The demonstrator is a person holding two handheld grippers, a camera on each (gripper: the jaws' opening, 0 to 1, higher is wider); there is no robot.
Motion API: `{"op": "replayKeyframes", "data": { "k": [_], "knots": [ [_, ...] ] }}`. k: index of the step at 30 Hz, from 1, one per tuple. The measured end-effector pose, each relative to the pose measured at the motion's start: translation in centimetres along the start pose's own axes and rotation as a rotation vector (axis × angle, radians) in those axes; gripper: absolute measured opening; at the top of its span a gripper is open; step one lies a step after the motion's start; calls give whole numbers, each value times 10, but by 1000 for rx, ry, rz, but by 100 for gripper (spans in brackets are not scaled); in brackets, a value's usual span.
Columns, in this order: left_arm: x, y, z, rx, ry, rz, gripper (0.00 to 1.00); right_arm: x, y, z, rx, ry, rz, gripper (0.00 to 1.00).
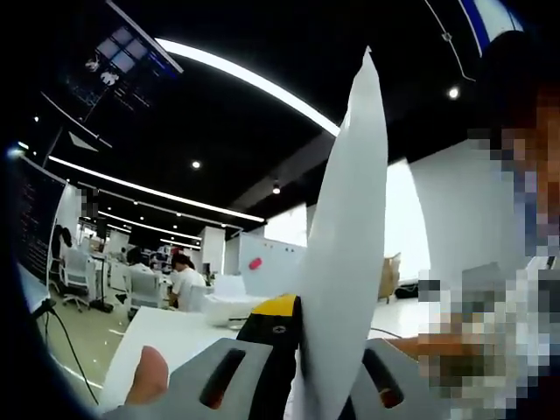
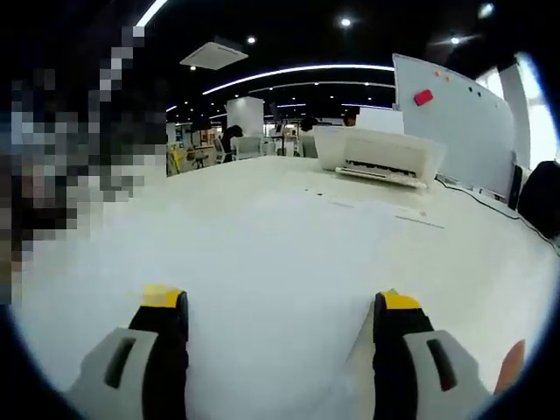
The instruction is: Organize the stack of printing papers by aligning and flattening the scattered papers on the table
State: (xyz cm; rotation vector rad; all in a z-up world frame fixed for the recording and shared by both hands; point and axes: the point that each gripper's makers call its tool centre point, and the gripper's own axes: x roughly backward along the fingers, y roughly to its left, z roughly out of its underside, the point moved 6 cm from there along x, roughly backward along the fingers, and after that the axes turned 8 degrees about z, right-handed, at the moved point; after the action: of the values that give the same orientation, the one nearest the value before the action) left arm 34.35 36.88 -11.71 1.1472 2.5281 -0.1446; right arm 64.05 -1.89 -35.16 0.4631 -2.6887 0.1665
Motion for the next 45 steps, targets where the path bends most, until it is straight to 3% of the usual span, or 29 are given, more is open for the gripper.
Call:
{"op": "replayKeyframes", "data": {
  "k": [3, 8, 13, 17, 23, 27, 34, 40, 45],
  "knots": [
    [0, -1, 0, 1, -1, 2, 5, -1, 0, 0, -1, 0, 2, 80],
    [-1, -1, 0, 3, -2, 3, 5, 1, -10, -1, -14, -1, 32, 66],
    [-2, -1, 0, 2, 2, 5, 5, 0, -11, -2, -15, -3, 31, 63],
    [-3, -2, -1, -2, 2, 6, 5, 1, -10, -4, -16, -16, 30, 52],
    [-1, -2, -4, -7, 0, 3, 5, 3, -10, -5, -11, -19, 27, 44],
    [-1, -2, -3, -6, 0, 3, 5, 5, -11, -5, -2, -17, 38, 27],
    [1, 0, -3, -3, 1, -1, 5, 6, -9, -6, 62, -22, 38, 18],
    [2, 0, -5, -5, 1, -2, 5, 5, -9, -6, 68, -21, 42, 14],
    [3, 1, -6, -5, -1, -3, 5, 6, -13, -8, 44, -25, 49, 3]
  ]
}}
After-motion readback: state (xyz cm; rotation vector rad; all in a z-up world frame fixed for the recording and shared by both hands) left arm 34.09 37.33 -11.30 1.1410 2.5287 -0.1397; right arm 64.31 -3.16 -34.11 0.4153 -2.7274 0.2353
